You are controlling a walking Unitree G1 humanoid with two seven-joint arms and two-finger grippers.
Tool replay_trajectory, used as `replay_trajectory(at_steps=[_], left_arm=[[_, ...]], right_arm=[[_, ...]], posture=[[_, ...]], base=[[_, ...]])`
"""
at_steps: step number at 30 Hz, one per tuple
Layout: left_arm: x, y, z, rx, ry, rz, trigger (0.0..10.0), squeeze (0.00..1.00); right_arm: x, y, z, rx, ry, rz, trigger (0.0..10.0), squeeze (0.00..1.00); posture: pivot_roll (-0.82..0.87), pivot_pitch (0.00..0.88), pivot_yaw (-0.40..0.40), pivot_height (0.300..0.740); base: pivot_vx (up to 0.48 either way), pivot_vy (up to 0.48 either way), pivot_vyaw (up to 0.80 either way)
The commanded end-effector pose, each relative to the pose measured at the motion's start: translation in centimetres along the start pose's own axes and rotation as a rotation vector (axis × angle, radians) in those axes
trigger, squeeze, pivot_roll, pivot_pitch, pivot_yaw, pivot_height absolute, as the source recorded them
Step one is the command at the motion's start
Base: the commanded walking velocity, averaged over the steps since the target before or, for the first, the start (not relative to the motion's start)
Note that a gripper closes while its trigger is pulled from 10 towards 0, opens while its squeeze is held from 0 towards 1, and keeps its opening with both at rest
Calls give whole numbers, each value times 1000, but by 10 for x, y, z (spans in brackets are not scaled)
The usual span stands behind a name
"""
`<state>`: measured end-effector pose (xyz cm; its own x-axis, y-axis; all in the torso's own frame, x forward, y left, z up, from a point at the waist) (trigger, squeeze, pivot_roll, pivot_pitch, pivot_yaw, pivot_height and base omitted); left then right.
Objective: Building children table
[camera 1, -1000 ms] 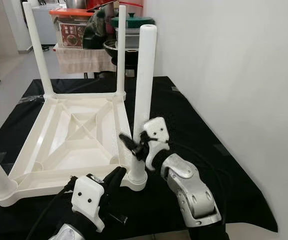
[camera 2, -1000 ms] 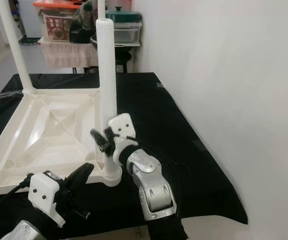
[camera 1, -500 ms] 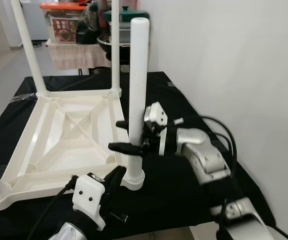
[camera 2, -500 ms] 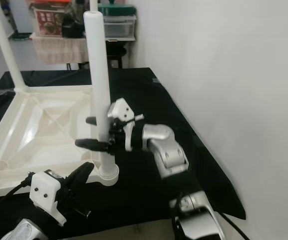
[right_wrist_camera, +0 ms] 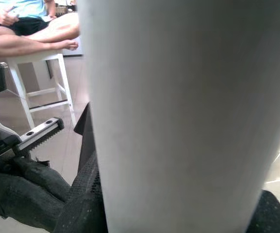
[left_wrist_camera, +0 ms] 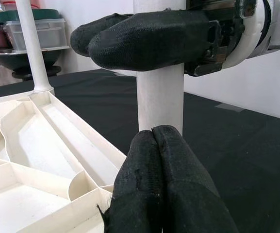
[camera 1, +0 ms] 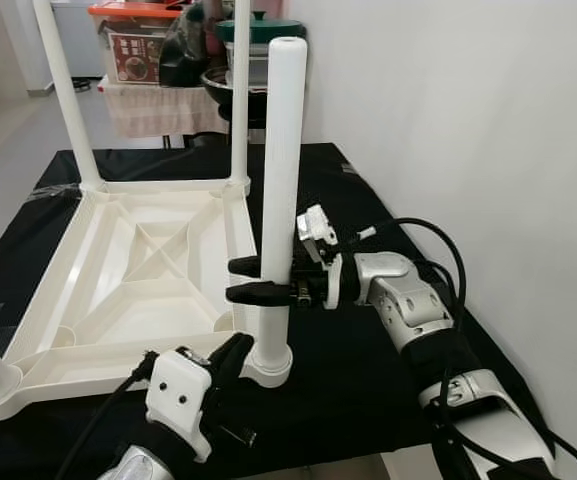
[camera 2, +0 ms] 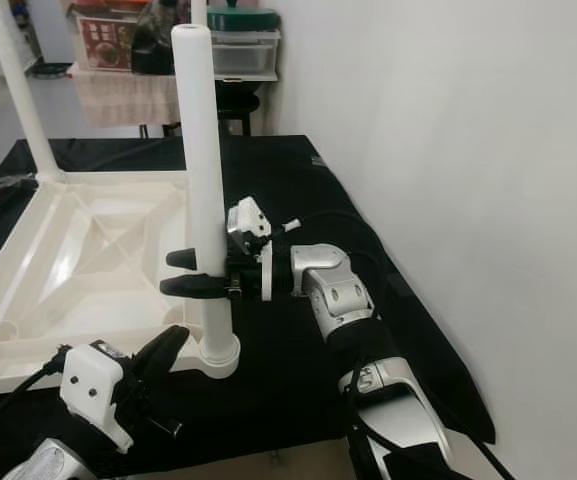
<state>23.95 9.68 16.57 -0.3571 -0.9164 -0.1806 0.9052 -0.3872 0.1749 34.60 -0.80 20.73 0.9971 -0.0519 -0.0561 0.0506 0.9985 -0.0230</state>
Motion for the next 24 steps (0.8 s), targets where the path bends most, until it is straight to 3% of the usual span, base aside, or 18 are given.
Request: replay_trajectory(at_steps=[1, 4, 5, 6, 7, 8, 11, 14, 19, 20, 23, 24], left_arm=[[1, 0, 0, -1, -4, 0, 10000, 0], [1, 0, 0, -1, -4, 0, 10000, 0], [1, -1, 0, -1, -4, 1, 10000, 0], [0, -1, 1, 0, -3, 1, 10000, 0], [0, -1, 1, 0, -3, 1, 10000, 0], [-1, -1, 1, 0, -2, 1, 10000, 0], [-3, -2, 1, -1, -1, 1, 10000, 0], [-4, 0, -1, -2, -2, -2, 10000, 0], [-3, 1, -1, -1, -1, 0, 10000, 0], [-4, 2, -1, 0, 5, 8, 10000, 0], [-4, 2, -1, 0, 7, 10, 10000, 0], [-4, 2, -1, 0, 8, 11, 10000, 0]], right_arm=[[5, -3, -14, -48, 17, -52, 0, 0], [11, -5, -17, -49, 18, -107, 0, 0], [23, -3, -33, -65, 52, -308, 0, 0], [15, 7, -59, -62, 120, -521, 0, 0], [15, 7, -59, -62, 120, -521, 0, 0], [3, 11, -74, -57, 169, -687, 0, 0], [-7, 13, -78, -60, 171, -774, 0, 0], [16, -1, -65, -37, 104, -860, 0, 0], [26, -3, -64, -41, 91, -869, 0, 0], [31, -5, -63, -56, 77, -885, 10000, 0], [33, -5, -63, -58, 74, -885, 10000, 0], [30, 0, -57, -42, 78, -839, 10000, 1000]], posture=[[68, 19, -95, 740], [68, 19, -95, 740], [64, 31, -101, 740], [67, 42, -100, 740], [67, 42, -100, 740], [62, 46, -89, 740], [56, 43, -84, 740], [52, 27, -81, 740], [57, 23, -87, 740], [61, 19, -95, 740], [61, 19, -95, 740], [63, 16, -93, 740]], base=[[0, 0, 0], [0, 0, 0], [0, 0, 0], [0, 0, 0], [0, 0, 0], [0, 0, 0], [0, 0, 0], [0, 0, 0], [0, 0, 0], [0, 0, 0], [0, 0, 0], [0, 0, 0]])
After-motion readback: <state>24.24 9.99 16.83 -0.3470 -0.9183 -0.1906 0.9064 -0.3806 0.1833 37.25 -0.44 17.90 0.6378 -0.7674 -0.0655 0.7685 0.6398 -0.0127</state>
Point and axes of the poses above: a point about 5 cm out from each wrist's last joint towards the gripper, its own y axis pointing out of the wrist towards the gripper, its own z axis along the axis of the wrist's last joint, x = y × z, the point moved 6 cm from there along y, pointing out of the wrist towards the gripper, and after that the axes turned 7 degrees about y, right-handed, at the moved point
